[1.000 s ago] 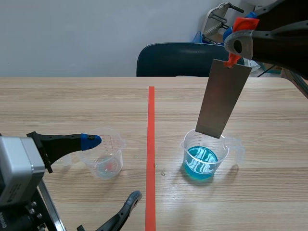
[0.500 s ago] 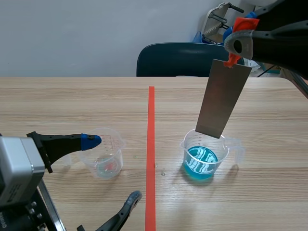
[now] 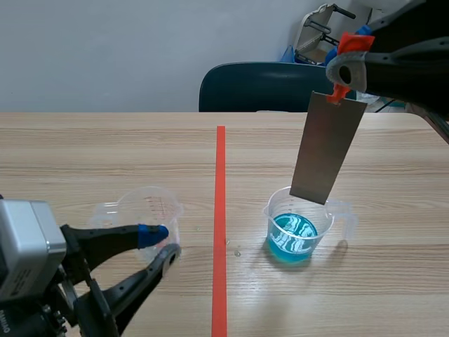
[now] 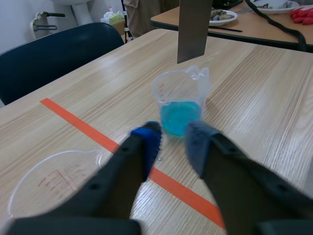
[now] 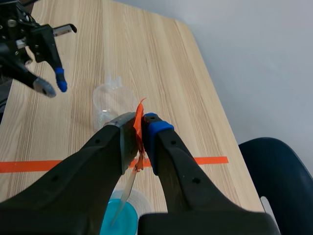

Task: Do the redox reaction experiment

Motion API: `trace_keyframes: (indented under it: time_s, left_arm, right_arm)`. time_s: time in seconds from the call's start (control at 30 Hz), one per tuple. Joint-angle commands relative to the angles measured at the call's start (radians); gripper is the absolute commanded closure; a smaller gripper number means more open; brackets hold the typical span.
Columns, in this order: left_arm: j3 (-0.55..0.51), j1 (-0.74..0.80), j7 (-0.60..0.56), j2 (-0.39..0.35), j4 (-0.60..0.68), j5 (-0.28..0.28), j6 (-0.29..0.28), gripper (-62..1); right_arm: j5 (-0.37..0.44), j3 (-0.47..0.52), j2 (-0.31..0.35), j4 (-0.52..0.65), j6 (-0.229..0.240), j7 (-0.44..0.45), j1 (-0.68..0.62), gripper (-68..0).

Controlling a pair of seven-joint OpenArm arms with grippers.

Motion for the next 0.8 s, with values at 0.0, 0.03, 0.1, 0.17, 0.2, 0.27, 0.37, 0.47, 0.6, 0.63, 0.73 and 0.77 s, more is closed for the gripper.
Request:
trace_keyframes:
  time_s: [0.0,0.03,0.1,0.17,0.2,0.27,0.37,0.47,0.6,0.63,0.73,0.77]
  left_arm:
    - [-0.001,0.003,-0.014,0.002,0.015,-0.006,-0.001,-1.7]
    - [-0.001,0.002,-0.014,0.002,0.015,-0.007,-0.001,-2.2]
    - [0.002,-0.004,-0.014,0.002,0.015,-0.011,-0.008,-2.3]
    - [0.003,-0.021,-0.015,0.003,0.015,-0.011,-0.032,-2.3]
    - [0.007,-0.034,-0.014,0.002,0.015,-0.011,-0.044,-2.3]
    - [0.018,-0.063,-0.01,0.002,0.015,-0.011,-0.055,-2.3]
    - [0.047,-0.121,0.038,0.002,0.015,-0.013,-0.06,-2.3]
    - [0.088,-0.179,0.085,0.002,0.015,-0.018,-0.06,-2.3]
    - [0.151,-0.235,0.103,0.003,0.015,-0.022,-0.058,-2.3]
    - [0.167,-0.246,0.118,0.003,0.015,-0.034,-0.058,-2.3]
    - [0.209,-0.277,0.162,0.008,0.015,-0.069,-0.042,-2.3]
    - [0.224,-0.286,0.168,0.011,0.015,-0.077,-0.029,-2.3]
  right_arm:
    - [0.015,0.015,-0.003,0.005,0.006,0.015,0.011,-0.6]
    - [0.015,0.015,-0.006,0.005,0.006,0.012,0.011,-0.6]
    - [0.015,0.015,-0.008,0.005,0.006,0.011,0.011,-0.6]
    - [0.015,0.015,-0.008,0.005,0.006,0.011,0.011,-0.6]
    - [0.015,0.015,-0.008,0.005,0.006,0.008,0.011,-0.6]
    - [0.015,0.015,-0.008,0.005,0.006,0.008,0.011,-0.6]
    - [0.015,0.015,-0.008,0.005,0.006,0.005,0.011,-0.6]
    - [0.015,0.015,-0.008,0.005,0.006,0.005,0.011,-0.6]
    - [0.015,0.015,-0.008,0.005,0.006,0.005,0.011,-0.6]
    - [0.015,0.015,-0.008,0.005,0.006,0.005,0.011,-0.6]
    - [0.015,0.015,-0.008,0.005,0.006,0.005,0.011,-0.6]
    - [0.015,0.015,-0.008,0.005,0.006,0.005,0.011,-0.6]
